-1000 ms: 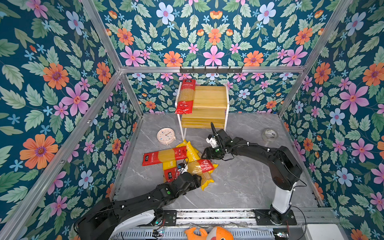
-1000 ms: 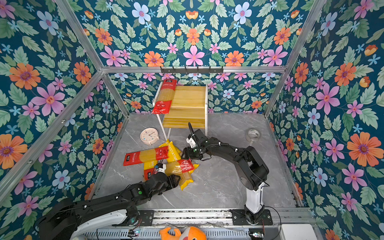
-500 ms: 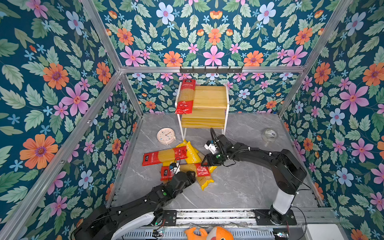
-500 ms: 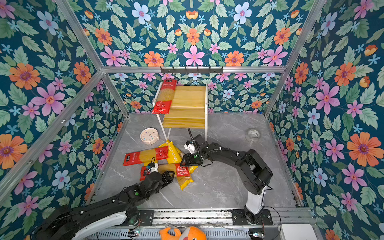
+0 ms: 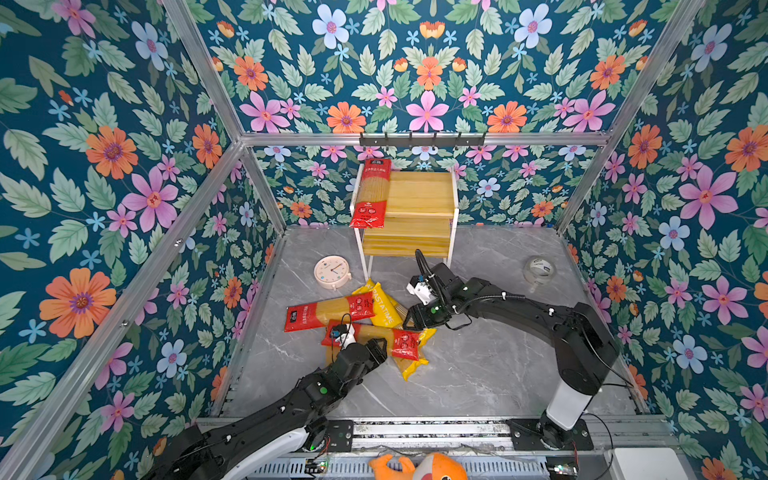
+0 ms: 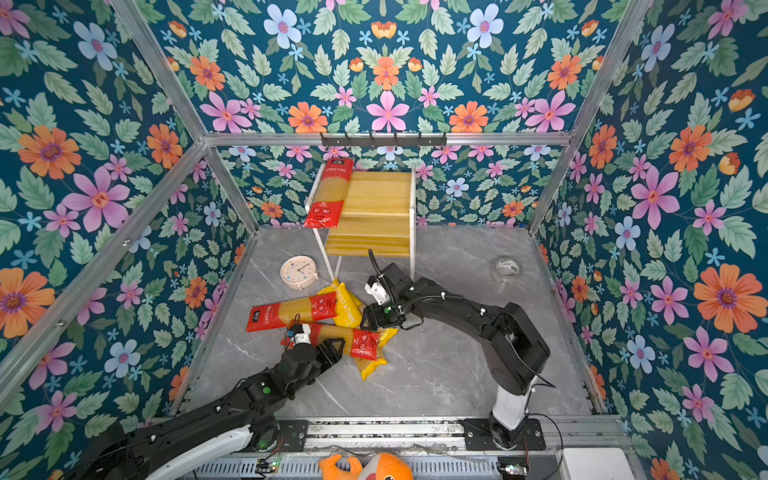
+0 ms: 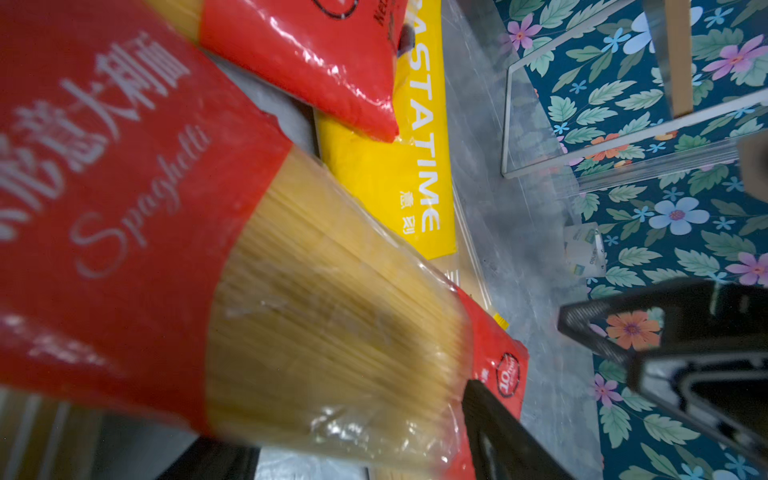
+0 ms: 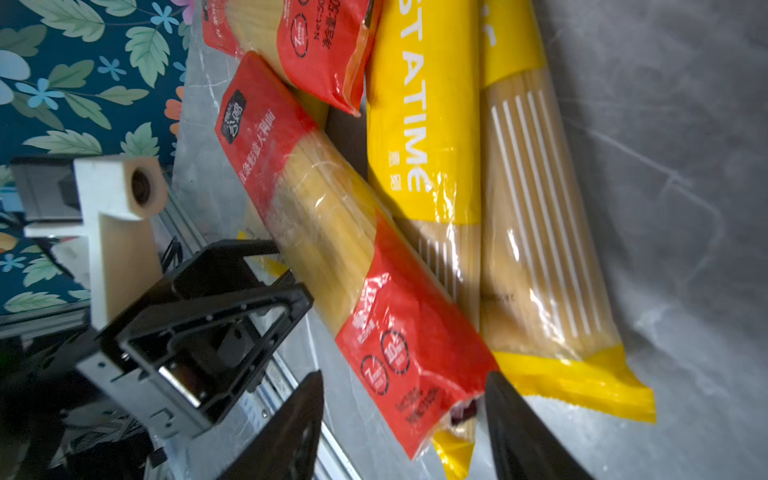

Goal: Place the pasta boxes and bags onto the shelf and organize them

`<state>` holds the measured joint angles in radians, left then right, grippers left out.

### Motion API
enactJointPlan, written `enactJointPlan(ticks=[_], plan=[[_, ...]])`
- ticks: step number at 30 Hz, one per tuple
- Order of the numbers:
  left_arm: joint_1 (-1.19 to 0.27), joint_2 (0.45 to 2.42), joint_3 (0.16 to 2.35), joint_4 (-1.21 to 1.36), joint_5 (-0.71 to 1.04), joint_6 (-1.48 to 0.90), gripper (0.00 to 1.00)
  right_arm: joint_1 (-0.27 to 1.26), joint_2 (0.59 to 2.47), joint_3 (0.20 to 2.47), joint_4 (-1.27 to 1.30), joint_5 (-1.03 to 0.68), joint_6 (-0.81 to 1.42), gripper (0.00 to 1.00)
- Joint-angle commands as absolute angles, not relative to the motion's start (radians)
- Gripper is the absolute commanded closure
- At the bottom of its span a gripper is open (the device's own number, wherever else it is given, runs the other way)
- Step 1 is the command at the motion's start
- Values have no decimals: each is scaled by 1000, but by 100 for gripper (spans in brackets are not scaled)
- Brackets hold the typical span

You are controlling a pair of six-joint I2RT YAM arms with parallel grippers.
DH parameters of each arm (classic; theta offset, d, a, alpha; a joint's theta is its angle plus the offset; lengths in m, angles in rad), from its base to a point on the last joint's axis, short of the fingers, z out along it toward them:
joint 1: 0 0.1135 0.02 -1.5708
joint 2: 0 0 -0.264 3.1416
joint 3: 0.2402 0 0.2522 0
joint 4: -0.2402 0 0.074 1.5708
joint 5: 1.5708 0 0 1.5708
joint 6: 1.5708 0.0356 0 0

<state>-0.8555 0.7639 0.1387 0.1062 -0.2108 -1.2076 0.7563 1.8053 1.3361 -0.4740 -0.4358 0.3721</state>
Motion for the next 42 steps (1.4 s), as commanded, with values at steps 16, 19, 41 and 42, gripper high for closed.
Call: enactJointPlan(ticks=[16, 19, 41, 42], plan=[[-858, 888, 40, 416, -238, -1306, 45, 815, 1942, 1400, -471, -592, 345, 43], [-858, 873, 35, 420, -242, -1311, 53, 816, 1953, 1375, -433, -646, 365, 45], [-909, 775, 60, 430, -236, -1315, 60, 818, 1866, 1333, -469, -653, 243, 97], [-913, 773, 62, 433, -236, -1312, 60, 819, 1852, 1324, -465, -652, 235, 99]])
